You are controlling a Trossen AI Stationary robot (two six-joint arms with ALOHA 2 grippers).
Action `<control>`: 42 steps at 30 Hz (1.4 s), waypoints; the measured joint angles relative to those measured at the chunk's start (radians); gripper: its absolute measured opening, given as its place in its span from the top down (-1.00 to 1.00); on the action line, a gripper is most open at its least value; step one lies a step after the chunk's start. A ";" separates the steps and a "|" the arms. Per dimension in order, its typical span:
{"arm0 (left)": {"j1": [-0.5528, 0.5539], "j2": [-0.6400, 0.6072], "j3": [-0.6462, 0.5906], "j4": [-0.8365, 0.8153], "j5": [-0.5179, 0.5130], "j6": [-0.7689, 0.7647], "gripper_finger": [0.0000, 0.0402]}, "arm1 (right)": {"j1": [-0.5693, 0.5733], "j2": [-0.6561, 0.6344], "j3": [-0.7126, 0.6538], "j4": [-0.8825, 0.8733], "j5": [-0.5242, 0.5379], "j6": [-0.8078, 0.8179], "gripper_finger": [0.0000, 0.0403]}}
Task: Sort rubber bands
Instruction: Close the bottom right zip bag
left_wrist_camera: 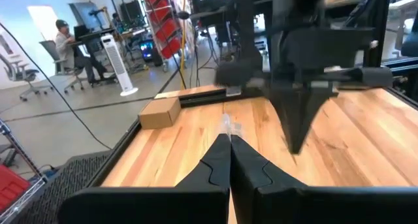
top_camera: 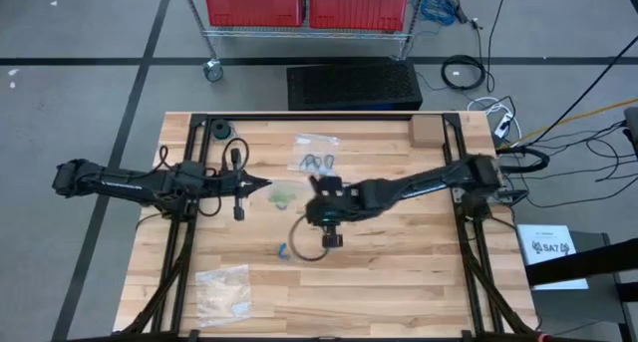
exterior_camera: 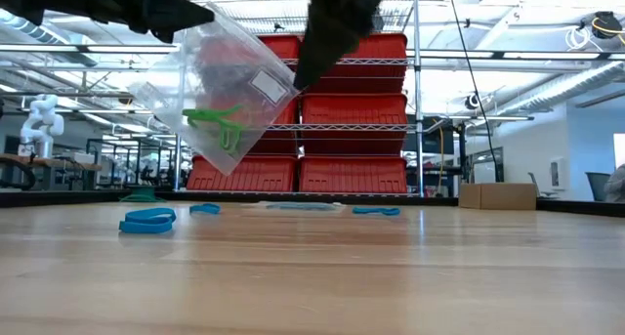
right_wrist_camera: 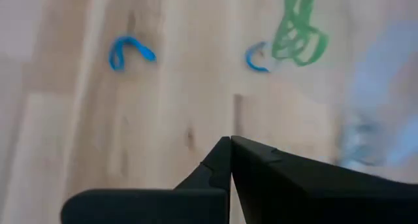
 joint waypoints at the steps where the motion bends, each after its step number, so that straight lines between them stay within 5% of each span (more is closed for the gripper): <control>1: 0.000 0.004 0.003 -0.003 0.000 0.000 1.00 | -0.002 -0.038 -0.096 0.107 -0.015 0.022 1.00; 7: -0.003 0.078 0.042 -0.049 -0.029 0.000 1.00 | 0.001 -0.259 -0.627 0.682 0.006 0.235 1.00; 13: -0.028 0.280 0.090 -0.037 -0.088 -0.044 1.00 | 0.026 -0.399 -0.902 0.873 0.107 0.383 1.00; 28: -0.140 0.897 0.375 0.068 -0.052 -0.151 1.00 | 0.074 -0.455 -0.942 0.833 0.100 0.377 1.00; 35: -0.151 1.018 0.477 0.068 0.166 -0.130 0.87 | 0.108 -0.502 -0.942 0.782 0.069 0.382 1.00; 42: -0.144 1.040 0.513 0.073 0.190 -0.097 0.60 | 0.140 -0.567 -0.942 0.712 0.070 0.415 1.00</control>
